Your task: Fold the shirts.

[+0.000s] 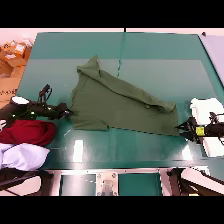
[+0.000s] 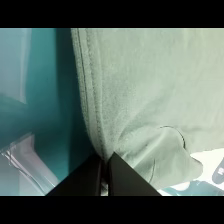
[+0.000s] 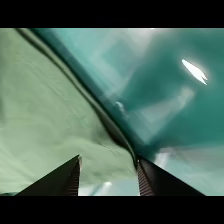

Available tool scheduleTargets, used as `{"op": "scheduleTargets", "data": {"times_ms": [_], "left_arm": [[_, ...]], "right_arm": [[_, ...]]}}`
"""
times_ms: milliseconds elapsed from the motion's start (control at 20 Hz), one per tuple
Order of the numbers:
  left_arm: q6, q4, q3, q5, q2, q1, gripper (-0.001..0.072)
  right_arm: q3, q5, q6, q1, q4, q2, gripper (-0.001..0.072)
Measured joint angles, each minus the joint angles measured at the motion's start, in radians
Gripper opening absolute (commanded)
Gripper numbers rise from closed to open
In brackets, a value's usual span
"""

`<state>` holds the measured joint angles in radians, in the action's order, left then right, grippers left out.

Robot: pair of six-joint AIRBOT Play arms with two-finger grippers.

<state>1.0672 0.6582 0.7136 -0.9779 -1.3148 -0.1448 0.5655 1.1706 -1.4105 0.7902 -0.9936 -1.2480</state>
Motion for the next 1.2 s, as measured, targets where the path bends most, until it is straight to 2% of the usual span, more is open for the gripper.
{"op": "scheduleTargets", "data": {"times_ms": [250,350,450,500,750,850,1050,1200], "left_arm": [[-0.002,0.001,0.000,-0.010,0.000,0.000,0.0029],[-0.002,0.001,0.000,-0.014,0.000,0.000,0.0029],[-0.002,0.001,0.000,-0.023,0.000,-0.001,0.0028],[-0.002,0.001,0.000,-0.029,0.000,-0.001,0.0028],[0.000,0.008,0.066,-0.095,0.029,0.000,0.0026],[0.017,0.014,0.156,-0.129,0.090,0.000,0.0026],[0.048,0.023,0.457,-0.169,0.264,0.000,0.0027],[0.068,0.040,0.743,-0.175,0.383,-0.001,0.0027]], "right_arm": [[-0.029,-0.023,0.095,-0.018,0.116,-0.056,0.0372],[-0.032,-0.024,0.112,-0.019,0.117,-0.063,0.0282],[-0.035,-0.026,0.121,-0.021,0.111,-0.068,0.0132],[-0.035,-0.026,0.124,-0.021,0.107,-0.069,0.0015],[0.018,0.013,0.129,-0.038,0.100,-0.042,0.0012],[0.106,0.060,0.131,-0.060,0.177,0.023,0.0012],[0.367,0.143,0.127,-0.099,0.314,0.222,0.0012],[0.622,0.119,0.094,-0.106,0.386,0.373,0.0012]]}}
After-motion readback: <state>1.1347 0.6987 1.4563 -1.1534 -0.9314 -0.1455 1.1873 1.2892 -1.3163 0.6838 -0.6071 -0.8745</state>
